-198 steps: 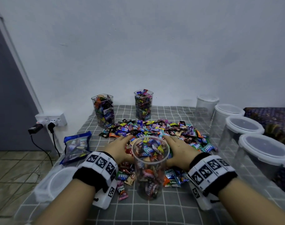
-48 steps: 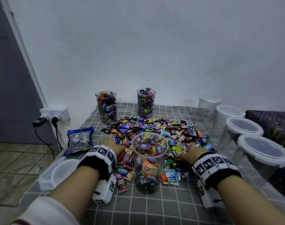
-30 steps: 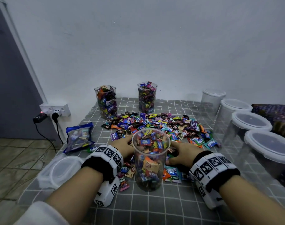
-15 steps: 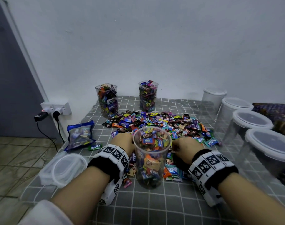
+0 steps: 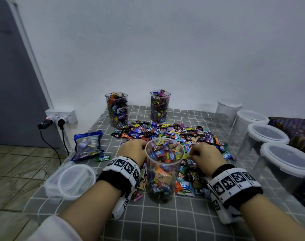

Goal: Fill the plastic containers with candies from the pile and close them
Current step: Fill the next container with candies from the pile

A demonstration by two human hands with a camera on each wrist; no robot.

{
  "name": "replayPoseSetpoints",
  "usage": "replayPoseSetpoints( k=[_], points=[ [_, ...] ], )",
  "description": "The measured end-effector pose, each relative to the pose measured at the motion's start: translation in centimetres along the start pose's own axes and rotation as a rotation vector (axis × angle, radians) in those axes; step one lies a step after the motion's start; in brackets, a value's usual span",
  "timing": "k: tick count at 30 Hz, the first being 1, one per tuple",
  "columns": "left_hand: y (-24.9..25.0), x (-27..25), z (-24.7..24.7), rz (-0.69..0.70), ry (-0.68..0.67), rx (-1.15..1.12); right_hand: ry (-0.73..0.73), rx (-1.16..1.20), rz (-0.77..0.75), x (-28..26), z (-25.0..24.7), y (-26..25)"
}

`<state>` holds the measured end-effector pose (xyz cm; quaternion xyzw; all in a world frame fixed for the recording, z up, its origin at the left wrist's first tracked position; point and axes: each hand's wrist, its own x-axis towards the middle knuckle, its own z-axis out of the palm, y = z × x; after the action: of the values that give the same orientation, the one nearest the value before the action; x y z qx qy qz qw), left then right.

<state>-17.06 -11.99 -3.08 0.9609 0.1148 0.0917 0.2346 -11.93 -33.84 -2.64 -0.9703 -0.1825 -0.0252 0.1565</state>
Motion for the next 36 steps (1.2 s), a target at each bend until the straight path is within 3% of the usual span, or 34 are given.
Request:
replayPoseSetpoints(
  k=[6, 14, 23, 29, 36],
  points=[
    [0.3, -0.2, 0.0, 0.002, 0.053, -0.081, 0.158, 0.193, -0.063, -0.4, -0.9, 0.0],
    [0.2, -0.2, 0.0, 0.013, 0.064, -0.064, 0.402, 0.426, -0.328, -2.5, -5.8, -4.7],
    [0.3, -0.4, -0.2, 0.05, 0.082, -0.077, 0.285, 0.442, -0.484, -4.6, -5.3, -8.4],
    [0.5, -0.8, -0.5, 0.04, 0.087, -0.104, 0.219, 0.406, -0.472, -4.9, -4.5, -8.6],
    [0.5, -1.0, -0.6, 0.027, 0.107, -0.14, 0.328, 0.582, -0.356, -5.4, -3.6, -7.8]
  ],
)
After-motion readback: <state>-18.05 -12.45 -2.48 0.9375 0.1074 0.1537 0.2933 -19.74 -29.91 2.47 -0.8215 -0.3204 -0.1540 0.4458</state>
